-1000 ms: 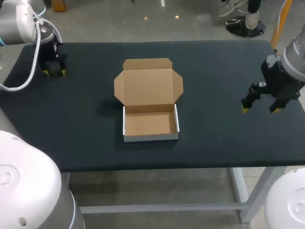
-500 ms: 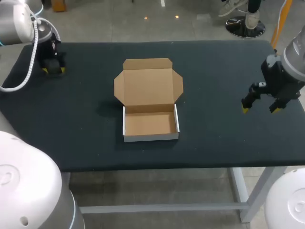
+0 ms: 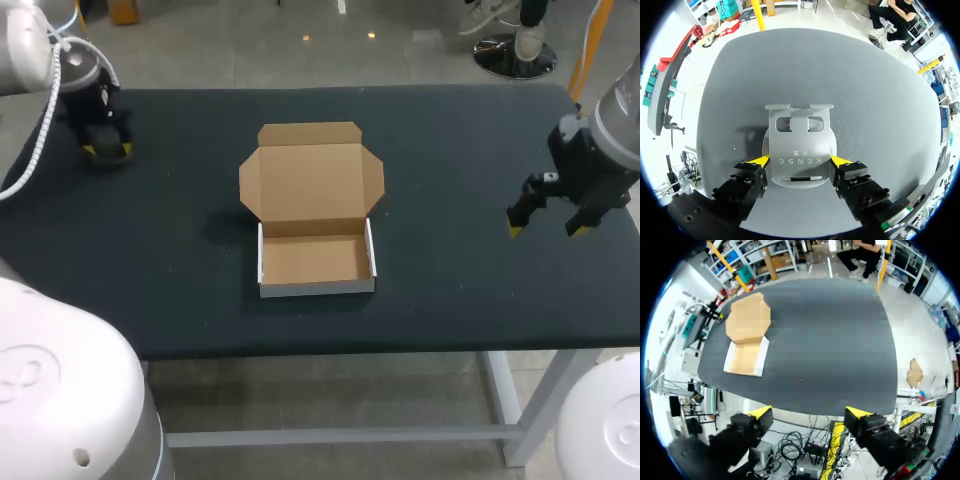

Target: Assemble the packaging by folding the flat box into shape, placing the metal phone stand inside, and closing the box properly

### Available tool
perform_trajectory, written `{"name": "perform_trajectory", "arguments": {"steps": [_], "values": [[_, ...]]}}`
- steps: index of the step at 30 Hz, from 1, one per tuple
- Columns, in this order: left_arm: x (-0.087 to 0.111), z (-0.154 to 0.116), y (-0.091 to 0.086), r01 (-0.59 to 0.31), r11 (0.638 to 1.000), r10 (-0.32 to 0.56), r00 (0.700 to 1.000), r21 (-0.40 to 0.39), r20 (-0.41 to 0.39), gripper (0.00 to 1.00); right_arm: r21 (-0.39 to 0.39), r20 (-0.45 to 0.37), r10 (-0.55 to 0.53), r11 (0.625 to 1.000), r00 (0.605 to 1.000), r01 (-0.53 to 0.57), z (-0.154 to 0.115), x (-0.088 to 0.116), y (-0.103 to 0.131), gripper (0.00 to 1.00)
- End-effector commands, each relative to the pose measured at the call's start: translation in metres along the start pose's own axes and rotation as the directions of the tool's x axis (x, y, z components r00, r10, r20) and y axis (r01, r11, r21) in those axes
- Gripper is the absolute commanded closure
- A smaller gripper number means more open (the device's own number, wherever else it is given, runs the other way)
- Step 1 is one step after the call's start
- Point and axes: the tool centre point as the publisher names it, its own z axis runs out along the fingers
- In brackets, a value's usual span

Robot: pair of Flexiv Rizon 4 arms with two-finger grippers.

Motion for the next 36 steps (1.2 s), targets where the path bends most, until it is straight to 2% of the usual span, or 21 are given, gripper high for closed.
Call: {"name": "perform_trajectory", "arguments": {"steps": [1,7,12,14,16,19,21,27,36], "values": [[0.004,-0.018,0.026,0.000,0.998,0.000,1.000,0.066,0.008,1.00,-0.045,-0.050,-0.093,0.995,0.994,0.091,0.002,0.004,0.002,0.00],[0.009,-0.032,0.047,-0.009,0.998,0.010,1.000,0.068,-0.010,1.00,-0.149,-0.076,-0.308,0.944,0.948,0.294,0.007,0.018,0.010,0.00],[0.016,-0.046,0.071,-0.028,0.998,0.030,0.999,0.059,-0.027,1.00,-0.211,-0.067,-0.480,0.864,0.875,0.458,0.007,0.027,0.014,0.00],[0.020,-0.051,0.080,-0.044,0.998,0.045,0.998,0.053,-0.033,1.00,-0.245,-0.084,-0.547,0.821,0.833,0.515,0.008,0.029,0.013,0.00],[0.025,-0.056,0.090,-0.059,0.997,0.061,0.998,0.051,-0.035,1.00,-0.237,-0.077,-0.590,0.794,0.804,0.560,0.011,0.030,0.011,0.00],[0.032,-0.063,0.104,-0.071,0.996,0.072,0.997,0.051,-0.033,1.00,-0.233,-0.066,-0.645,0.752,0.761,0.617,0.020,0.032,0.008,0.00],[0.037,-0.069,0.112,-0.078,0.996,0.080,0.996,0.051,-0.035,1.00,-0.275,-0.090,-0.676,0.722,0.731,0.635,0.024,0.033,0.006,0.00],[0.056,-0.085,0.137,-0.108,0.993,0.110,0.993,0.054,-0.033,1.00,-0.321,-0.092,-0.755,0.639,0.649,0.699,0.032,0.036,0.005,0.00],[0.077,-0.098,0.164,-0.143,0.989,0.145,0.988,0.043,-0.047,1.00,-0.308,-0.097,-0.808,0.580,0.581,0.754,0.049,0.043,0.017,0.00]]}}
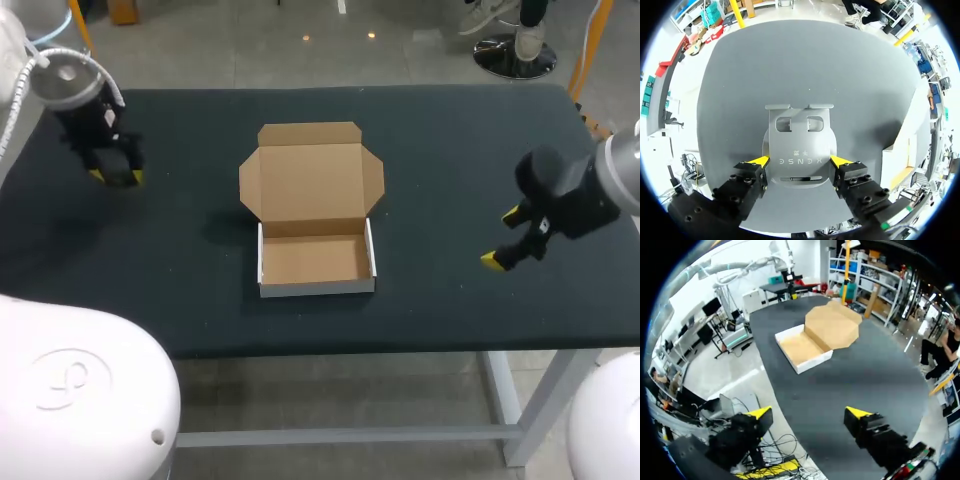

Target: Assemble the packaging by folding the flat box into shape, placing the metal phone stand inside, and closing the box properly

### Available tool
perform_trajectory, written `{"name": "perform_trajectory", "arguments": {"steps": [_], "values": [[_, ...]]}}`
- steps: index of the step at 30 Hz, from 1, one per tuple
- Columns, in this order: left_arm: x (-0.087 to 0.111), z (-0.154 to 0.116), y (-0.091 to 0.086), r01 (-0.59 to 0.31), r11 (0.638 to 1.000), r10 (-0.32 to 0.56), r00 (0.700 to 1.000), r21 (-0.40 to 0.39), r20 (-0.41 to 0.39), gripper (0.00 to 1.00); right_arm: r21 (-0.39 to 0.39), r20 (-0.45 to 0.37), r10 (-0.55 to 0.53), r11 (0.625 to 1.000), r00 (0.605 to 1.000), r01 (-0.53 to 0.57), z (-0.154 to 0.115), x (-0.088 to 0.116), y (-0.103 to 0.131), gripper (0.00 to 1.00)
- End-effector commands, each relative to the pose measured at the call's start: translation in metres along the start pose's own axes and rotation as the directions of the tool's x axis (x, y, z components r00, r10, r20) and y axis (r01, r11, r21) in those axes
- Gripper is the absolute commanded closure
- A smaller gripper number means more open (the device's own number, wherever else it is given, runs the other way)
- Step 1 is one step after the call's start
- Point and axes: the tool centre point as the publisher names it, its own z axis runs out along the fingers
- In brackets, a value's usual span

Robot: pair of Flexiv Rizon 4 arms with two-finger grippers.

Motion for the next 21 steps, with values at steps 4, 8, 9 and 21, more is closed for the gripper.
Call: {"name": "perform_trajectory", "arguments": {"steps": [4,8,9,21], "values": [[0.017,-0.015,0.025,-0.020,0.998,0.019,1.000,0.067,0.014,1.00,0.037,-0.034,-0.030,0.999,0.999,0.031,0.028,-0.010,0.001,0.00],[0.023,-0.019,0.033,-0.032,0.998,0.031,0.999,0.062,0.011,1.00,0.032,-0.056,-0.040,0.999,0.998,0.042,0.040,-0.009,0.004,0.00],[0.025,-0.019,0.035,-0.033,0.998,0.033,0.999,0.061,0.010,1.00,0.034,-0.062,-0.044,0.998,0.997,0.046,0.043,-0.009,0.004,0.00],[0.042,-0.031,0.060,-0.042,0.997,0.043,0.999,0.057,-0.009,1.00,-0.014,-0.069,-0.059,0.998,0.996,0.058,0.056,-0.007,0.009,0.00]]}}
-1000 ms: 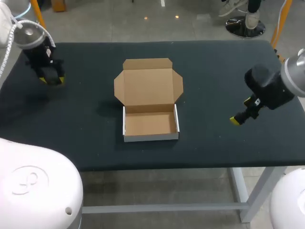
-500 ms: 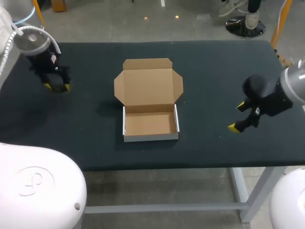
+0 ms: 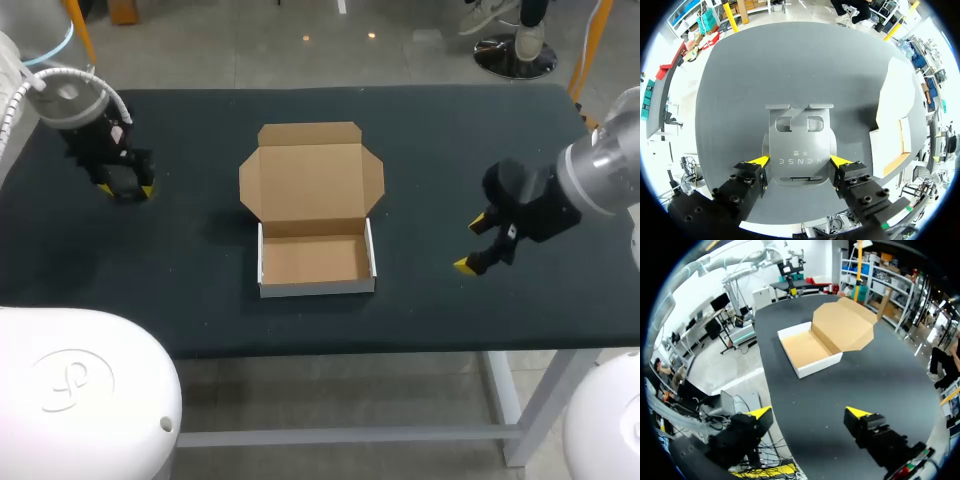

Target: Assemble the packaging by folding the flat box into shape, placing the metal phone stand inside, and closing the box properly

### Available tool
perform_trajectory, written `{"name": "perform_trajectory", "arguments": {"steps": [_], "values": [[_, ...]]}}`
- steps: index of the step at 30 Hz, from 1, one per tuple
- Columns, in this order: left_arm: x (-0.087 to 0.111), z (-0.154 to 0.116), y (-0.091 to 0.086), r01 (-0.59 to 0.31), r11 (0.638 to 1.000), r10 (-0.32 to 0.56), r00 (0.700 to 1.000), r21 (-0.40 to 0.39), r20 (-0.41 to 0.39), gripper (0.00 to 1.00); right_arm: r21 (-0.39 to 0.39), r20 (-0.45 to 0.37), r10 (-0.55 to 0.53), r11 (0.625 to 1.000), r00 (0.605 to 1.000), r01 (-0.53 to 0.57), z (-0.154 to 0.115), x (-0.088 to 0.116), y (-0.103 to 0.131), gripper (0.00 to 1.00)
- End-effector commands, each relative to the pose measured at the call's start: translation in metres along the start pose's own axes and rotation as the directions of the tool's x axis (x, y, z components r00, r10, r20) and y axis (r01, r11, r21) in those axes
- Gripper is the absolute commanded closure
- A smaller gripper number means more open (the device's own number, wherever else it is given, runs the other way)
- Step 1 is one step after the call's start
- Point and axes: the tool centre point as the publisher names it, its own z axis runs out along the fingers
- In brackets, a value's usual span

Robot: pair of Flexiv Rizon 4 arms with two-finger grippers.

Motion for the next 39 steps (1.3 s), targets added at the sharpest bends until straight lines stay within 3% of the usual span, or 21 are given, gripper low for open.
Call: {"name": "perform_trajectory", "arguments": {"steps": [1,11,19,39], "values": [[0.007,-0.010,0.013,0.000,1.000,0.000,1.000,0.015,0.004,1.00,-0.003,0.000,-0.002,1.000,1.000,0.002,0.000,0.000,-0.002,0.00],[0.035,-0.025,0.039,-0.050,0.999,0.050,0.999,0.014,0.011,1.00,-0.003,0.000,-0.002,1.000,1.000,0.002,0.000,0.000,-0.002,0.00],[0.073,-0.025,0.054,-0.124,0.992,0.124,0.992,0.003,0.022,1.00,-0.003,0.000,-0.002,1.000,1.000,0.002,0.000,0.000,-0.002,0.00],[0.161,-0.012,0.050,-0.228,0.974,0.228,0.974,-0.014,-0.016,1.00,-0.003,0.000,-0.002,1.000,1.000,0.002,0.000,0.000,-0.002,0.00]]}}
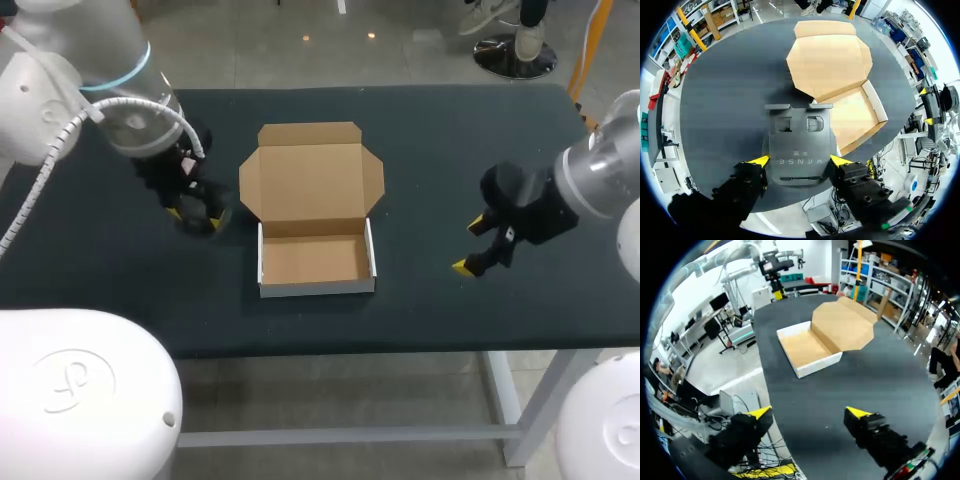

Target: Assemble the packaging by folding the flat box into shape, placing the metal phone stand inside, and closing the box properly

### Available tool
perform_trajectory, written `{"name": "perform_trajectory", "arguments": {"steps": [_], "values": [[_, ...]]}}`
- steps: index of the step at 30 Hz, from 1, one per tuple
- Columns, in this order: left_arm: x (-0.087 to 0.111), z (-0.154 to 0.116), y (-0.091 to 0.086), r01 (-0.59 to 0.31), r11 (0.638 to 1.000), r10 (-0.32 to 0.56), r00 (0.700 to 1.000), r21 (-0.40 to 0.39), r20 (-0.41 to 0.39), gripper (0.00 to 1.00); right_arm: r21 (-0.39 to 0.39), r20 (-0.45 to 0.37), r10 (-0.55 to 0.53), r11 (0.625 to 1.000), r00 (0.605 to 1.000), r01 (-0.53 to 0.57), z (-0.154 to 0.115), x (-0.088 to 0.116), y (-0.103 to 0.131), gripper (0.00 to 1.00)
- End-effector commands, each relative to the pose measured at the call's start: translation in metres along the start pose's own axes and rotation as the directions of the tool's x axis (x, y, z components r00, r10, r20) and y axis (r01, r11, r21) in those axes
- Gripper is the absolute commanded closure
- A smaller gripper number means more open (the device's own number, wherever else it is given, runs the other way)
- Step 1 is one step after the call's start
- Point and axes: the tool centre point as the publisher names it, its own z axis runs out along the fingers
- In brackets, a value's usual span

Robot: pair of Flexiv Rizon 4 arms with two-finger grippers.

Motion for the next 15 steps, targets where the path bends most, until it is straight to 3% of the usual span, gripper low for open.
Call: {"name": "perform_trajectory", "arguments": {"steps": [1,15], "values": [[0.019,0.006,-0.013,-0.006,1.000,0.007,1.000,-0.012,0.025,1.00,-0.003,-0.009,-0.002,1.000,1.000,0.002,-0.003,-0.001,-0.001,0.00],[0.078,0.040,-0.039,-0.048,0.999,0.048,0.998,-0.015,0.038,1.00,-0.003,-0.009,-0.002,1.000,1.000,0.002,-0.003,-0.001,-0.001,0.00]]}}
